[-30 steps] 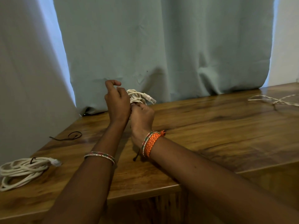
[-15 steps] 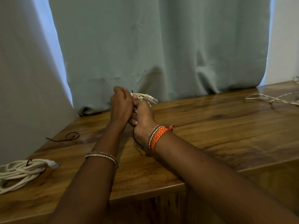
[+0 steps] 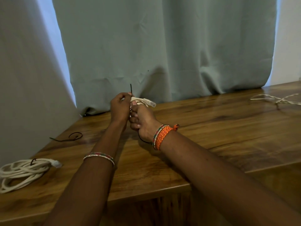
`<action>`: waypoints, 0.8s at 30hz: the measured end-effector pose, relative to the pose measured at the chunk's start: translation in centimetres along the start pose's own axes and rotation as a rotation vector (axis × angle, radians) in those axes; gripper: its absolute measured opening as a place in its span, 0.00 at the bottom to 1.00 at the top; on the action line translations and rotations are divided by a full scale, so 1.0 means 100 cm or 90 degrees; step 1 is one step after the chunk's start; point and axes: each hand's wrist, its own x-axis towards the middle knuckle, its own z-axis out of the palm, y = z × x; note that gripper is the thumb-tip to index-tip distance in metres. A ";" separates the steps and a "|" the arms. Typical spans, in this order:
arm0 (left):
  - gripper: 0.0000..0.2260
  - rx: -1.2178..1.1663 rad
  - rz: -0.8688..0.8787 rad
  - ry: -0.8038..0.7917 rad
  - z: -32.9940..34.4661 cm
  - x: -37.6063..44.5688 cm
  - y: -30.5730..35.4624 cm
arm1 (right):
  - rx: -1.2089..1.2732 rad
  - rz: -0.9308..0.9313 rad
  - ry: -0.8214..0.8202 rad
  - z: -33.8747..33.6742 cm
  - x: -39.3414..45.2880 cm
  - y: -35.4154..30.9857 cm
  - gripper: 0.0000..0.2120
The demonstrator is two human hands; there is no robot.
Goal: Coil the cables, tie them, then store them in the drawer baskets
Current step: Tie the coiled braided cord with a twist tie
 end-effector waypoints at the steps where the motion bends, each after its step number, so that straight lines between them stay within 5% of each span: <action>1: 0.11 -0.015 -0.006 0.002 0.000 -0.001 0.002 | -0.001 0.001 -0.003 0.000 0.000 -0.001 0.16; 15: 0.06 -0.005 0.013 0.057 0.001 -0.002 0.002 | -0.006 0.017 -0.004 0.002 -0.009 -0.003 0.17; 18: 0.07 0.069 0.062 0.106 -0.004 -0.001 0.000 | -0.226 -0.053 0.020 0.003 -0.011 0.000 0.09; 24: 0.08 0.214 0.124 0.117 -0.015 0.009 -0.007 | -0.987 -0.464 -0.034 -0.015 -0.048 -0.002 0.07</action>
